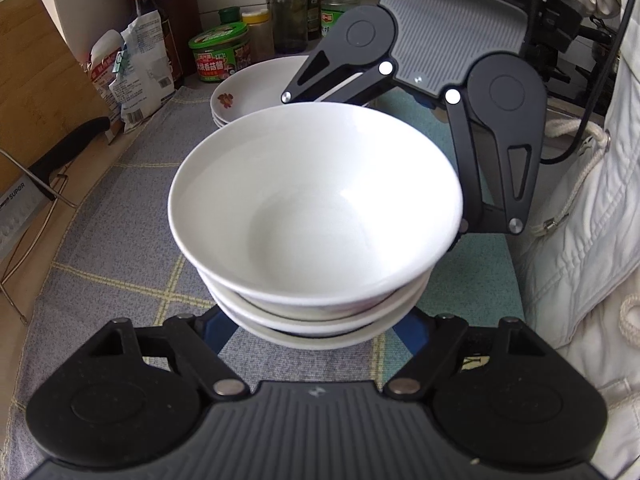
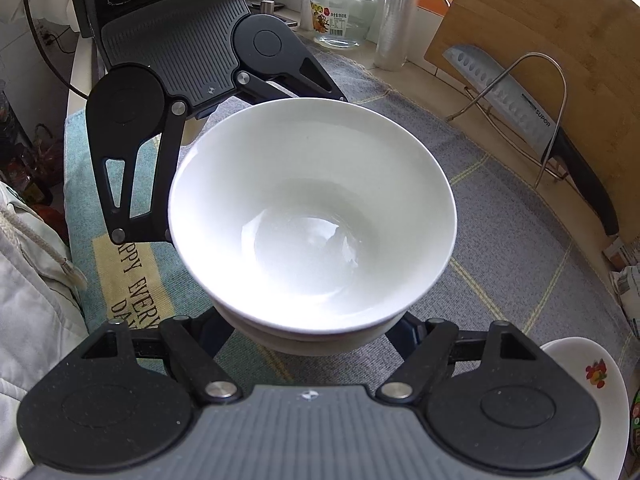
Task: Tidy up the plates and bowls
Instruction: 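Lift the bowl stack with both grippers and carry it over the plate stack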
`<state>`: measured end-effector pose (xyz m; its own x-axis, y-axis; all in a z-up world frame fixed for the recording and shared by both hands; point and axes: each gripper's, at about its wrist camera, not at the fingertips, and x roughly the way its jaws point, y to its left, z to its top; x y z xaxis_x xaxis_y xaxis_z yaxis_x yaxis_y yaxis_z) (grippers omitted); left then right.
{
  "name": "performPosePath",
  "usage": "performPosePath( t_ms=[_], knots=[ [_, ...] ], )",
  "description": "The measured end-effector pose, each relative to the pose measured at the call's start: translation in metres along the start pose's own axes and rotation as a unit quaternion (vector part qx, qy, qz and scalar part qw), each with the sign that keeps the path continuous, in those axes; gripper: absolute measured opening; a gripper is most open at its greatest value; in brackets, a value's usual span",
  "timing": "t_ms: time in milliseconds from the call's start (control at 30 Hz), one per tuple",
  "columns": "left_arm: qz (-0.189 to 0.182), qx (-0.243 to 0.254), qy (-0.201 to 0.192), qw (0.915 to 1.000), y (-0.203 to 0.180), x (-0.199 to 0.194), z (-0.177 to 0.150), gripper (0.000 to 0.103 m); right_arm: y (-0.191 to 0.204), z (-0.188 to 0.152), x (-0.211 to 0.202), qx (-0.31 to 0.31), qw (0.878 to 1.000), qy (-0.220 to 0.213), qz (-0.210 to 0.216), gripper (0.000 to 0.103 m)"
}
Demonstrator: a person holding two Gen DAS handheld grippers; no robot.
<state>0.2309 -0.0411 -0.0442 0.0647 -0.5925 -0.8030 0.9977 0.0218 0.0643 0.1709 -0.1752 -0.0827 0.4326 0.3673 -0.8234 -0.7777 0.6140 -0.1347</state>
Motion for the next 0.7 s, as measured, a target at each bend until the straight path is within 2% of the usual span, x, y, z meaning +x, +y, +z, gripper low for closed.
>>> performPosePath(
  t_ms=[300,700],
  knots=[
    [0.007,0.011,0.001,0.9999,-0.011,0.007,0.032,0.081,-0.013,-0.015,-0.026,-0.001,1.000,-0.001,-0.005,0.083],
    [0.004,0.047,-0.004,0.9989,-0.017,0.033,0.087,0.081,-0.043,-0.050,-0.066,0.012,0.999,-0.004,-0.037,0.083]
  ],
)
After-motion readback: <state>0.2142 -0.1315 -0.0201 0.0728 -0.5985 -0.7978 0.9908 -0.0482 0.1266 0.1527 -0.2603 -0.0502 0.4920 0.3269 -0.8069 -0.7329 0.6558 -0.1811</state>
